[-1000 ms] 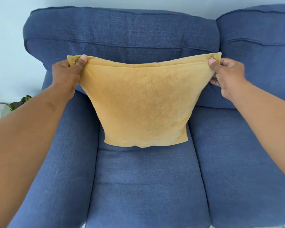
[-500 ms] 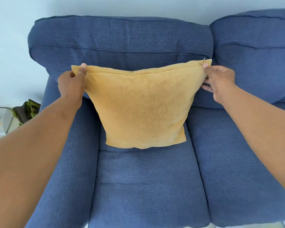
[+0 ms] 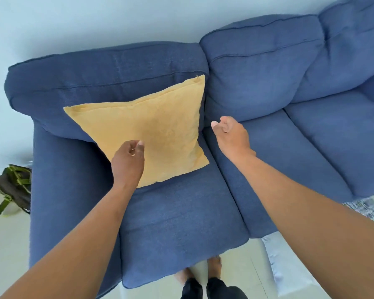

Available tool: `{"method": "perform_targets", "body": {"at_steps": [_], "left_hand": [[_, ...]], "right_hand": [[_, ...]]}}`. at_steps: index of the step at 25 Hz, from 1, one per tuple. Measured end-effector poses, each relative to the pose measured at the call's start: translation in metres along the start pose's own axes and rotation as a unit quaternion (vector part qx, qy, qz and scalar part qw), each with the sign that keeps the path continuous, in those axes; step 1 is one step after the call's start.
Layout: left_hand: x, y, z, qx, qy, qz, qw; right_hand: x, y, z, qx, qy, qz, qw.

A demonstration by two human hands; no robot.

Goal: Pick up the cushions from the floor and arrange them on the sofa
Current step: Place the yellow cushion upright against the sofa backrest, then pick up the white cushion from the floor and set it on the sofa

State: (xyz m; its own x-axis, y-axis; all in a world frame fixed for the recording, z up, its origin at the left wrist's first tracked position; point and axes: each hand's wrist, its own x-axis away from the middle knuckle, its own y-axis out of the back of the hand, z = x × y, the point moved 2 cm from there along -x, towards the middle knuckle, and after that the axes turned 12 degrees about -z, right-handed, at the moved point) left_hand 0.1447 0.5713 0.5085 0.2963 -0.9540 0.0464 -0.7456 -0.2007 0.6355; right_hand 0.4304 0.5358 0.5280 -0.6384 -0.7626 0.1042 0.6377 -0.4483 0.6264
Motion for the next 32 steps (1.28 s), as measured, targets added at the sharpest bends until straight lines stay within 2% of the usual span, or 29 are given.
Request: {"method": "perform_targets", "body": {"at_steps": [4,8,12,17,23,26,32], "left_hand": [[0.06,-0.033,-0.016,-0.08,-0.086,0.125,0.985],[0.136,-0.078,-0.04,-0.145,-0.208,0.22,0.942],[0.228,-0.131,-0.059,-0.191,-0.264,0.305,0.895],[0.364,-0.196,-0.082,-0.227,-0.301,0.392,0.839],[0.496,-0.26,-0.104,-0.251,-0.313,0.473,0.785],[0.531,-0.288,-0.115,-0.266,-0.318,0.499,0.761],[0.54,-0.365,-0.134,-0.293,-0.352,0.526,0.717]], "right_hand": [[0.055,0.043,-0.052,0.091,0.001,0.013,0.996],[0.099,0.104,-0.133,0.173,-0.022,-0.01,0.985],[0.146,0.174,-0.223,0.179,-0.094,-0.031,0.979],[0.214,0.271,-0.336,0.184,-0.189,-0.067,0.962],[0.261,0.355,-0.421,0.154,-0.265,-0.101,0.946],[0.267,0.377,-0.453,0.125,-0.316,-0.108,0.934],[0.255,0.39,-0.503,0.052,-0.403,-0.142,0.902]]}}
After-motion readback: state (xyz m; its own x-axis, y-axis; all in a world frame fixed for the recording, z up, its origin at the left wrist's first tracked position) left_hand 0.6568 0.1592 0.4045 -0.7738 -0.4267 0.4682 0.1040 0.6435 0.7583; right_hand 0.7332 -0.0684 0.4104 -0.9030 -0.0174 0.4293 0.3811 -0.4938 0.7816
